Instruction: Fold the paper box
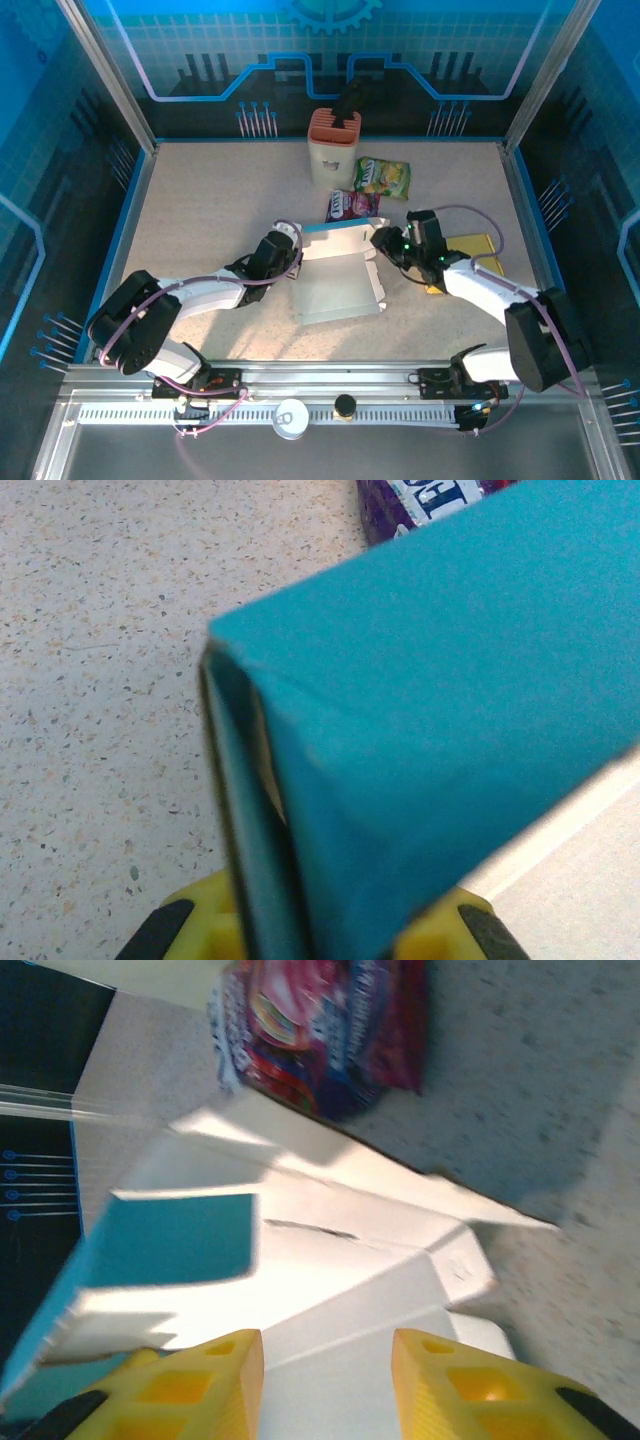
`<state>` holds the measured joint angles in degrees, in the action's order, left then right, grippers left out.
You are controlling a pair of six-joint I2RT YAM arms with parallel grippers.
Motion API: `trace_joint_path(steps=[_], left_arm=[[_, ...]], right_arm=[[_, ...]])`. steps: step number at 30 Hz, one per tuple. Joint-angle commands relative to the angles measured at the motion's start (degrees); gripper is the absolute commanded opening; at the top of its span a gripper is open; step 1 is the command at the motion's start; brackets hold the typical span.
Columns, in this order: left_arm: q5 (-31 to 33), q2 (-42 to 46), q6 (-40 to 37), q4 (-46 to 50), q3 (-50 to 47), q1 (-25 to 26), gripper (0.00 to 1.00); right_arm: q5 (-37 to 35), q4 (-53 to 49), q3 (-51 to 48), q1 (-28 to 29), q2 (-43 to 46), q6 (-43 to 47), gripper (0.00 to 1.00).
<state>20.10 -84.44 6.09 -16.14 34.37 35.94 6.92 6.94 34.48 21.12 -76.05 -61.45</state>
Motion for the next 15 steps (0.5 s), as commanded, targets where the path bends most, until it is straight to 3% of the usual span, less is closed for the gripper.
trace_joint_path(steps=[1,9,12,15], left_arm=[[1.0,-1.1,0.7,2.2,1.2,-0.4,0.0],[1.2,-1.0,0.3,2.6,1.3,-0.4,0.0],[0.2,-0.6,0.9,3.6,1.7,-1.0,0.0],[-5.3,0.3,3.0,4.2,1.9,-3.7,0.0]], right_arm=[[1.0,3.9,-2.9,-1.3,0.4,2.2,0.39],[2.7,14.8,-3.7,-2.2,-7.5,4.2,0.39],[3.5,19.6,-6.0,-4.6,-5.6,6.9,0.4],[5.9,19.2,-6.2,-6.6,-2.3,12.3,0.37]])
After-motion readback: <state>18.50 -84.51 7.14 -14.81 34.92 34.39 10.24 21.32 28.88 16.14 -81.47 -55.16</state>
